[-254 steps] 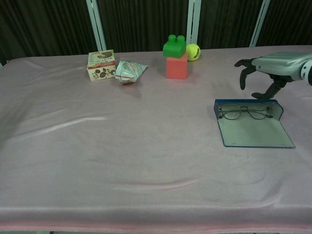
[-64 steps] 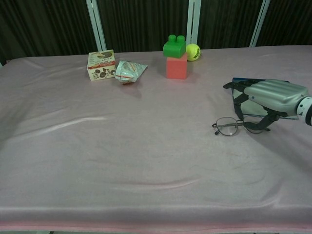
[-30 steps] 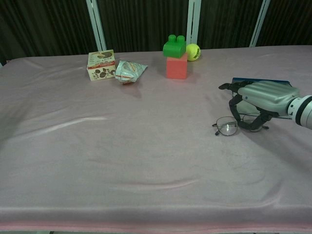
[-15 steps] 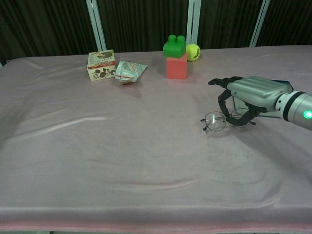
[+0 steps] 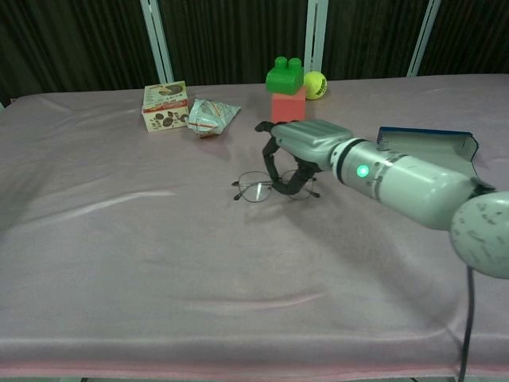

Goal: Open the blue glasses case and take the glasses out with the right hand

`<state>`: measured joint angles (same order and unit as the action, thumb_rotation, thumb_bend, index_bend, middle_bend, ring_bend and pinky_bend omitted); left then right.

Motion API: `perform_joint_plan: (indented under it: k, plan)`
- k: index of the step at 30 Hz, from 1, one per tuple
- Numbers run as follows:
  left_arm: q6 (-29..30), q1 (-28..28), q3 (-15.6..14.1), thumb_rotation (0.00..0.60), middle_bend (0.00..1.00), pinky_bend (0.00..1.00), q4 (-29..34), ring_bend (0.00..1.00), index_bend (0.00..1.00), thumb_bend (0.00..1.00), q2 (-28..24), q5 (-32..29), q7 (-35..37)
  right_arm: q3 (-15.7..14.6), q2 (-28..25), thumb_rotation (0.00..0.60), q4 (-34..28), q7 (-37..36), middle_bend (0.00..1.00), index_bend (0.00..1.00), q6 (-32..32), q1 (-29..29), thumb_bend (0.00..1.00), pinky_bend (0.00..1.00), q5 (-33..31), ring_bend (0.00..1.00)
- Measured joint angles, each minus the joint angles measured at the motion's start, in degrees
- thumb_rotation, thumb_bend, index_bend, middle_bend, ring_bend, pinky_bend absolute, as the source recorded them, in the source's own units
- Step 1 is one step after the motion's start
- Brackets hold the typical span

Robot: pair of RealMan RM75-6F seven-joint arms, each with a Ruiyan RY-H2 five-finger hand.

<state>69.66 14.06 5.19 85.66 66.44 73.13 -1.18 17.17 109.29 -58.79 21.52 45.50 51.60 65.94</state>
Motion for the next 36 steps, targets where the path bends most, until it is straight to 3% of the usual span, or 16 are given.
perform_joint_plan:
  k: [5, 10, 21, 28, 31, 36]
  plan:
    - [0.03, -0.13, -0.18, 0.600, 0.00, 0.02, 0.01, 0.00, 0.00, 0.41, -0.15, 0.30, 0.48, 2.09, 7.05, 0.600, 5.72, 6.05, 0.07, 0.52, -0.91, 4.51, 0.62, 0.00, -4.93, 0.00]
    - [-0.20, -0.11, -0.29, 0.600, 0.00, 0.02, 0.07, 0.00, 0.00, 0.41, -0.08, 0.10, -0.09, 2.66, 9.20, 0.600, 7.62, 8.36, 0.04, 0.30, -1.65, 6.12, 0.62, 0.00, -7.34, 0.00]
    - [-0.10, -0.10, -0.33, 0.600, 0.00, 0.02, 0.45, 0.00, 0.00, 0.41, 0.00, 0.04, -0.72, 1.78, 6.33, 0.600, 2.45, 9.17, 0.00, 0.19, 1.21, 4.70, 0.61, 0.00, -6.68, 0.00]
    - [1.44, -0.55, -0.36, 0.600, 0.00, 0.02, 0.98, 0.00, 0.00, 0.41, -0.19, 0.83, -0.72, -1.62, -4.17, 0.600, -13.36, 10.42, 0.00, 0.12, 6.43, -0.88, 0.58, 0.00, -4.61, 0.00]
    - [3.65, -0.99, -0.19, 0.600, 0.00, 0.02, 1.06, 0.00, 0.00, 0.41, -0.27, 2.27, -0.14, -5.73, -12.65, 0.600, -23.06, 12.41, 0.00, 0.07, 11.00, -5.88, 0.52, 0.00, -3.12, 0.00]
    - [9.21, -2.63, -0.25, 0.600, 0.00, 0.02, 1.20, 0.00, 0.00, 0.42, -0.51, 5.68, 0.90, -14.68, -28.45, 0.600, -36.18, 13.43, 0.00, 0.06, 25.94, -18.57, 0.51, 0.00, 2.42, 0.00]
